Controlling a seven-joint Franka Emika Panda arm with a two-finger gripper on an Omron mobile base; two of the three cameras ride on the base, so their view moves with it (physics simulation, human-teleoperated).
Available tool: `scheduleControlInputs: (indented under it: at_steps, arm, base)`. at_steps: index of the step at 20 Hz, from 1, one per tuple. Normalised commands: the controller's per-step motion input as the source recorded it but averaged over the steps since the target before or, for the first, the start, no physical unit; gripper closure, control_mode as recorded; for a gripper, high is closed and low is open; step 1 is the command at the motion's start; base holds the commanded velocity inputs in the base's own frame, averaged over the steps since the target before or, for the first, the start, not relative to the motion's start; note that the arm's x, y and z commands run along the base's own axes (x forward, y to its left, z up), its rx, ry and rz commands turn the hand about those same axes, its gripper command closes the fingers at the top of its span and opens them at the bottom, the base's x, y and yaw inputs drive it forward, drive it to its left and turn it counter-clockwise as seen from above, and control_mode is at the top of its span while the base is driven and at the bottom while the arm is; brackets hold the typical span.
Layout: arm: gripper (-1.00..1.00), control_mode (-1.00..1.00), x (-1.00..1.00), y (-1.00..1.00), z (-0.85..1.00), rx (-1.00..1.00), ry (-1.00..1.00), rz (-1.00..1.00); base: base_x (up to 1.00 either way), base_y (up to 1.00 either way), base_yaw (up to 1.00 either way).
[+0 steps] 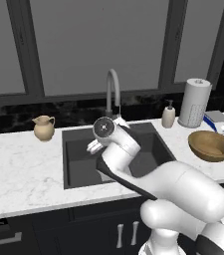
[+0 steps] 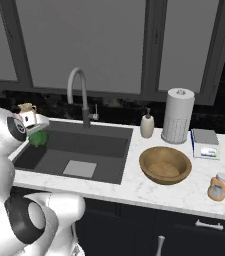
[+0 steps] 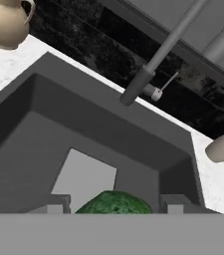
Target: Pick the broccoli from the sink and place it in the bowl. Then pick the bowl and place it in the microwave. Then close the microwave door and press the start button.
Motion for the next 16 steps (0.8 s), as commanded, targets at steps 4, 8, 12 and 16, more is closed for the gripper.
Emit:
scheduleControlInputs:
  at_steps: [4,8,12,16]
  arm:
    - [1.00,-1.00,-0.39,-0.62,0.65,-0.01,0.18,0.00]
    - [1.00,-1.00,-0.31,-0.83,0.36,0.00,0.08,0.00]
    - [1.00,-1.00,-0.25,-0.91,0.25,0.00,0.03,0.00]
    - [1.00,-1.00,-0.16,-0.92,0.04,0.00,0.03,0.00]
  base:
    - [0.00,0.00,0.00]
    - [0.00,0.00,0.00]
    - [0.00,0.00,0.00]
    - [0.00,0.00,0.00]
